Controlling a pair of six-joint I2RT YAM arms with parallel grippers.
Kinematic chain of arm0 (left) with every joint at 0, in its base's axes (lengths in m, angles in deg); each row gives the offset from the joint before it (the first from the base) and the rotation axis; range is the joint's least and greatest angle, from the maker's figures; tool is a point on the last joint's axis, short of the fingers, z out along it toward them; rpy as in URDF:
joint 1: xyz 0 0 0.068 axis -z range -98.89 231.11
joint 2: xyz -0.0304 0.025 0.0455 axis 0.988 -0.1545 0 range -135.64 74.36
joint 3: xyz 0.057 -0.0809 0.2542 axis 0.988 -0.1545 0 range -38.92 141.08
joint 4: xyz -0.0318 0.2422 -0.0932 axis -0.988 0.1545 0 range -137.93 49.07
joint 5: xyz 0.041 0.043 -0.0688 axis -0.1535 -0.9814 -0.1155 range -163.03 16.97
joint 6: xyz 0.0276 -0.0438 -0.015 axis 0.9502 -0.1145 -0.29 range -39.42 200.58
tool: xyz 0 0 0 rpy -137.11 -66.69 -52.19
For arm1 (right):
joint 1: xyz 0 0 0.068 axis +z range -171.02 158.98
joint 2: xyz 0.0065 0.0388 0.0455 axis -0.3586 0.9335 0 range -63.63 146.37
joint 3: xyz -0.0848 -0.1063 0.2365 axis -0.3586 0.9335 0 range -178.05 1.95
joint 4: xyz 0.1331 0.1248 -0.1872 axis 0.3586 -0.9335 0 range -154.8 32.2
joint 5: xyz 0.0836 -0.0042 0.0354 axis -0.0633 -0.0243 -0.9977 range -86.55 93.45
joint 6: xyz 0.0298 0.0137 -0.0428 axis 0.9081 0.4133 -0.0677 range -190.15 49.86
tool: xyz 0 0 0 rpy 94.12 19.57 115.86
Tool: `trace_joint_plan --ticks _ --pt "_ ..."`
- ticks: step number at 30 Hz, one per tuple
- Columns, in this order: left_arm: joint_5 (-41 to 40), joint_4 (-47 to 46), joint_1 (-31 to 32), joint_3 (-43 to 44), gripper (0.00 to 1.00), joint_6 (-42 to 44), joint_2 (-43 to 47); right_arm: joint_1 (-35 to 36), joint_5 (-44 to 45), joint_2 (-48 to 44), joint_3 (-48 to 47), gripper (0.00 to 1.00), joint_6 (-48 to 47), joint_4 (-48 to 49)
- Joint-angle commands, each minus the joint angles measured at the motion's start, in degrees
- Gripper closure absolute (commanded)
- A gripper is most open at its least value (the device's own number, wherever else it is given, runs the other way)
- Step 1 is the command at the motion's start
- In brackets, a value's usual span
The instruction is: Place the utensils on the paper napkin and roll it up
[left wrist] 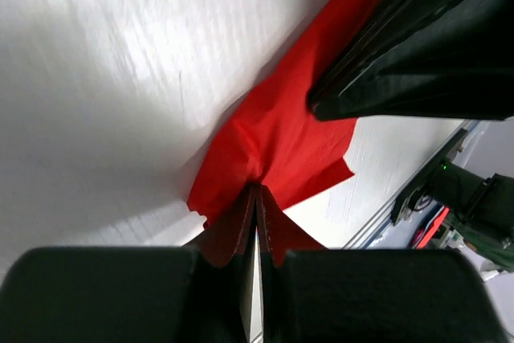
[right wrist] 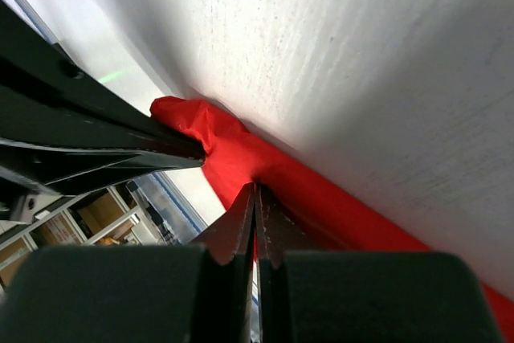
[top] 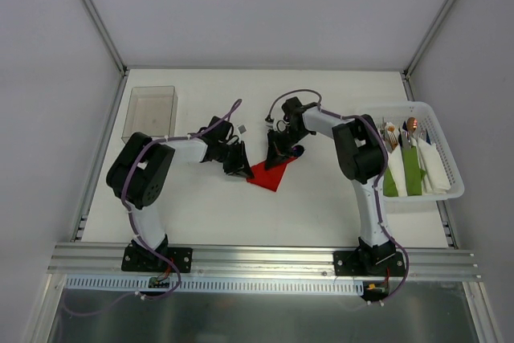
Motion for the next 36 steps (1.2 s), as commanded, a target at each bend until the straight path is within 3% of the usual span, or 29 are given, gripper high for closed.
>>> trace_joint_plan --ticks 1,10,15,22,27,36 --pt "-0.31 0.18 1.23 -2.90 1.00 0.19 3.36 1.03 2.87 1.99 -2.44 1.00 -3.30 -3.92" --pt "-3.13 -0.96 3.86 -10.55 1.00 -4.11 6.79 2.97 1.73 5.15 -8.42 1.00 -7.34 -9.02" --pt "-2.94 -8.16 4.48 -15.03 1.00 -7.81 13.72 4.64 2.69 6.38 -12.11 0.99 -10.51 -12.71" --pt "-6.98 -4.32 3.96 -8.27 0.92 -7.28 21.73 5.60 2.87 6.91 -12.12 0.99 -12.80 -14.03" --pt "-11.82 3.95 2.30 -1.42 0.91 -5.61 17.53 5.87 2.69 6.65 -10.54 0.99 -14.73 -14.56" --pt "-13.93 8.17 1.14 0.00 0.97 -5.96 9.08 5.96 2.25 5.51 -9.83 0.98 -18.77 -16.58"
